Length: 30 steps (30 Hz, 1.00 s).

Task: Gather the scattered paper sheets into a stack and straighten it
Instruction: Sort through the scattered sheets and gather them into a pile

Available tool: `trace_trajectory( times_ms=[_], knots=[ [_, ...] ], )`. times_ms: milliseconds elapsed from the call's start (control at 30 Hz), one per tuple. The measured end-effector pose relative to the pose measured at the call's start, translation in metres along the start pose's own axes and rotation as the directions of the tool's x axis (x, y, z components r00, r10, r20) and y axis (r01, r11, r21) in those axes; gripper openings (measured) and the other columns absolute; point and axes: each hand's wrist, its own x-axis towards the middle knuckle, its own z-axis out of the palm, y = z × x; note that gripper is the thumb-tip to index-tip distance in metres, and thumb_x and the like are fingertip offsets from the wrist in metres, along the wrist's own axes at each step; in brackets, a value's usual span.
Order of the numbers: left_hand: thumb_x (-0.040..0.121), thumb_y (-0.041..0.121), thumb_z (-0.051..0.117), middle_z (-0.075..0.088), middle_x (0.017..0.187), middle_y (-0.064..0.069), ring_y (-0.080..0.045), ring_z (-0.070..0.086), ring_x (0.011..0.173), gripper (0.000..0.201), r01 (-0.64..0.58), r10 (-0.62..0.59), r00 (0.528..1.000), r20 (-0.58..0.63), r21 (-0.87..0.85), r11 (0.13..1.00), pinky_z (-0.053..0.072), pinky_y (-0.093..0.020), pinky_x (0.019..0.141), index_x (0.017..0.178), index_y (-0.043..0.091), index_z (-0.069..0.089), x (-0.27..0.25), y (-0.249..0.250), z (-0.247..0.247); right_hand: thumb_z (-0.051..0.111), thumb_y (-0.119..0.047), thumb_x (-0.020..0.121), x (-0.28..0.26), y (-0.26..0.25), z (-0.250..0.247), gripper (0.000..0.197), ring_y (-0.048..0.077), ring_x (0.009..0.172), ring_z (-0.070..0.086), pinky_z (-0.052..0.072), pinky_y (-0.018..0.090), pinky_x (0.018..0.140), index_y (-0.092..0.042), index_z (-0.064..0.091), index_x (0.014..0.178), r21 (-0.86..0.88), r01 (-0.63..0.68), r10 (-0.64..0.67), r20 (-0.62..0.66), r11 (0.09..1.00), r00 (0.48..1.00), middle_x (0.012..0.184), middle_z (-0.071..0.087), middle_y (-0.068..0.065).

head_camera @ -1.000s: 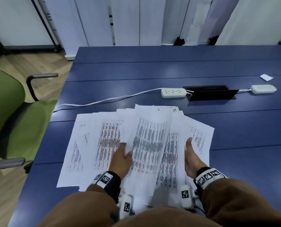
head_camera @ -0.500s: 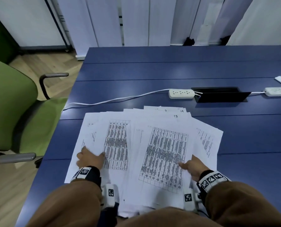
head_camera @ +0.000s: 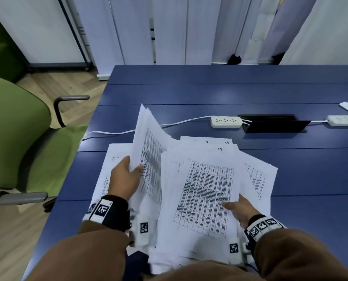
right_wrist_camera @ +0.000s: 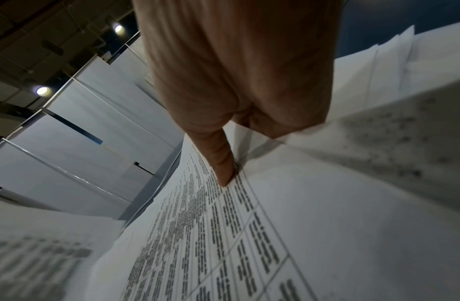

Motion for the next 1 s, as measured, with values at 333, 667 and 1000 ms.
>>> trace_trajectory(
  times_ms=[333, 667, 1000],
  knots=[
    [0.089, -0.001, 0.062, 0.071, 0.109, -0.004, -0.013, 0.068, 0.097, 0.027, -0.28, 0.323, 0.946, -0.029, -0.572, 0.771, 0.055, -0.025, 0.084, 0.112, 0.013, 0.059, -0.029, 0.118, -0.029, 0.058, 0.01, 0.088, -0.025, -0.014, 0.003, 0.063, 0.031, 0.121, 0.051, 0.043, 0.027, 0.097, -0.003, 0.032, 0.144, 0.061, -0.001, -0.001, 0.024, 0.998, 1.0, 0.135, 0.051, 0.013],
    [0.084, 0.024, 0.074, 0.064, 0.127, -0.004, -0.024, 0.061, 0.116, 0.048, 0.193, -0.125, 0.942, 0.312, -0.197, 0.961, 0.05, -0.039, 0.096, 0.127, 0.014, 0.053, -0.048, -0.032, 0.063, 0.05, -0.079, 0.075, 0.002, -0.001, -0.015, 0.088, 0.024, 0.133, 0.045, 0.023, 0.047, 0.117, -0.023, 0.042, 0.143, 0.339, -0.101, 0.071, 0.1, 0.935, 0.992, 0.144, 0.048, 0.005],
    [0.066, 0.062, 0.077, 0.048, 0.126, -0.005, -0.026, 0.048, 0.119, 0.084, 0.042, -0.106, 0.959, 0.263, 0.238, 0.97, 0.045, -0.043, 0.1, 0.13, 0.018, 0.047, -0.066, -0.046, 0.084, 0.06, 0.016, 0.082, -0.019, -0.016, -0.009, 0.068, 0.03, 0.14, 0.031, 0.02, 0.04, 0.113, -0.003, 0.035, 0.142, 0.08, 0.061, -0.066, 0.058, 0.995, 0.996, 0.144, 0.044, 0.013]
  ],
)
